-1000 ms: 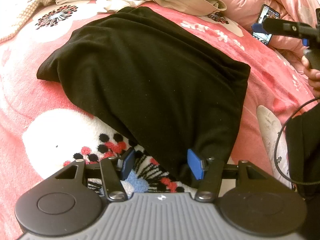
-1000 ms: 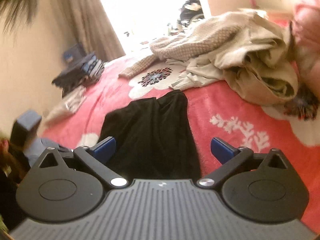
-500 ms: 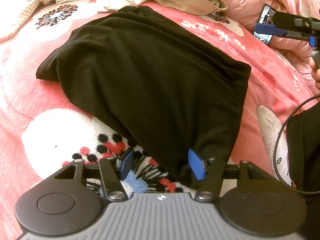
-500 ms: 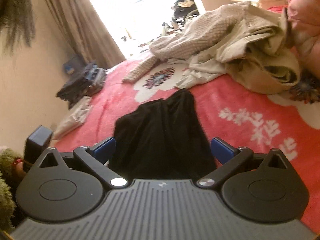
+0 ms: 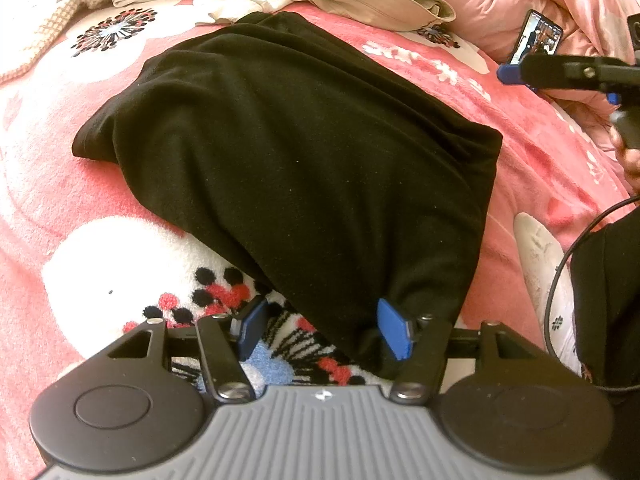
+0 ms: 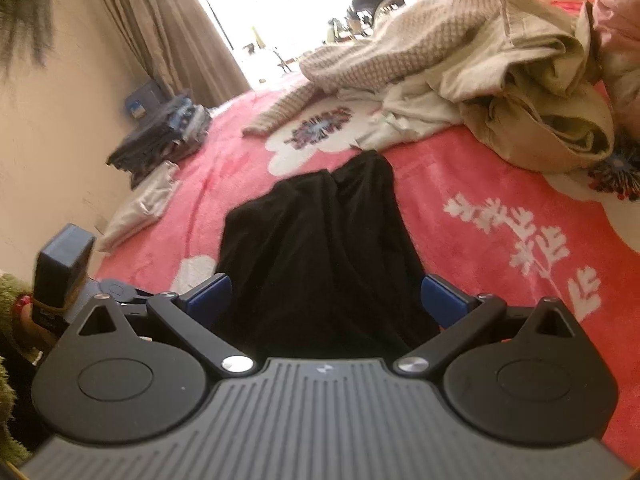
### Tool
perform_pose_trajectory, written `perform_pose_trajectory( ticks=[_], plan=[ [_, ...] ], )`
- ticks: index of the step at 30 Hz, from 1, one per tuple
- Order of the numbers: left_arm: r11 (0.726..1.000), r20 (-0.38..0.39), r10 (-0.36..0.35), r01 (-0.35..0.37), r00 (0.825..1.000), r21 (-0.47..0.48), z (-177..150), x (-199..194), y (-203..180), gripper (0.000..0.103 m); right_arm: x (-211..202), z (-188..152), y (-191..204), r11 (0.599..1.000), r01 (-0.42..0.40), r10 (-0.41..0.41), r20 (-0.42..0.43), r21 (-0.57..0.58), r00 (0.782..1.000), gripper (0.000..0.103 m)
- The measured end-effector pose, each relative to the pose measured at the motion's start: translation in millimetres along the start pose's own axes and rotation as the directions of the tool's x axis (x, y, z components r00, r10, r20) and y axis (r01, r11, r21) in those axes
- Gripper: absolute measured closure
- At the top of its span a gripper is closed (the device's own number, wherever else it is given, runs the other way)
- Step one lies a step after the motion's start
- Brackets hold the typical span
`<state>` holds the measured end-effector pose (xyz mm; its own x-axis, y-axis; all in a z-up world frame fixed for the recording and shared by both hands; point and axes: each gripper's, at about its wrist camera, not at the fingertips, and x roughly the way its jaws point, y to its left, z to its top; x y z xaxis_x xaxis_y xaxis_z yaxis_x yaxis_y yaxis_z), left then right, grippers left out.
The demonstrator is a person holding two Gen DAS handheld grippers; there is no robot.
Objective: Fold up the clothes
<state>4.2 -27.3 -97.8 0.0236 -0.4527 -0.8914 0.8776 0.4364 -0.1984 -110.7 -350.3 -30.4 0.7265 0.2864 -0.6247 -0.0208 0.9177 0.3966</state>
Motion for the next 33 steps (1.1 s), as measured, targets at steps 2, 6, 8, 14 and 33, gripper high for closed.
perform_pose_trajectory(
  ticks=[2, 6, 8, 14, 33],
  plan=[
    [1.0, 0.0, 0.0, 0.0, 1.0, 0.0, -0.3, -0.2, 0.6, 0.041, 3.2, -0.6, -2.3, 1.0, 0.01, -0.01, -0.01, 0.009, 1.0, 0.003],
    [1.0, 0.006, 0.005, -0.005, 1.0, -0.007, 0.3, -3.4, -0.3, 0.043, 4.2, 2.1, -3.6, 0.999, 0.03, -0.03, 0.021, -0.019, 0.999, 0.014],
    [1.0, 0.003, 0.007, -0.007, 1.0, -0.001, 0.0, -6.4, -1.1, 0.044, 5.0, 6.0, -5.8, 0.996, 0.056, -0.054, 0.036, -0.066, 0.998, 0.023],
    [1.0, 0.013, 0.01, -0.011, 1.0, 0.028, -4.8, -25.6, 0.1, 0.046, 6.2, 23.6, -14.5, 0.962, 0.124, -0.119, 0.038, -0.245, 0.992, 0.055],
    [0.979, 0.027, -0.049, 0.043, 0.998, 0.2, -3.6, -9.1, -27.3, 0.047, 71.6, 0.6, 8.4, 0.879, -0.003, -0.096, -0.182, -0.477, 0.979, 0.097]
  ],
)
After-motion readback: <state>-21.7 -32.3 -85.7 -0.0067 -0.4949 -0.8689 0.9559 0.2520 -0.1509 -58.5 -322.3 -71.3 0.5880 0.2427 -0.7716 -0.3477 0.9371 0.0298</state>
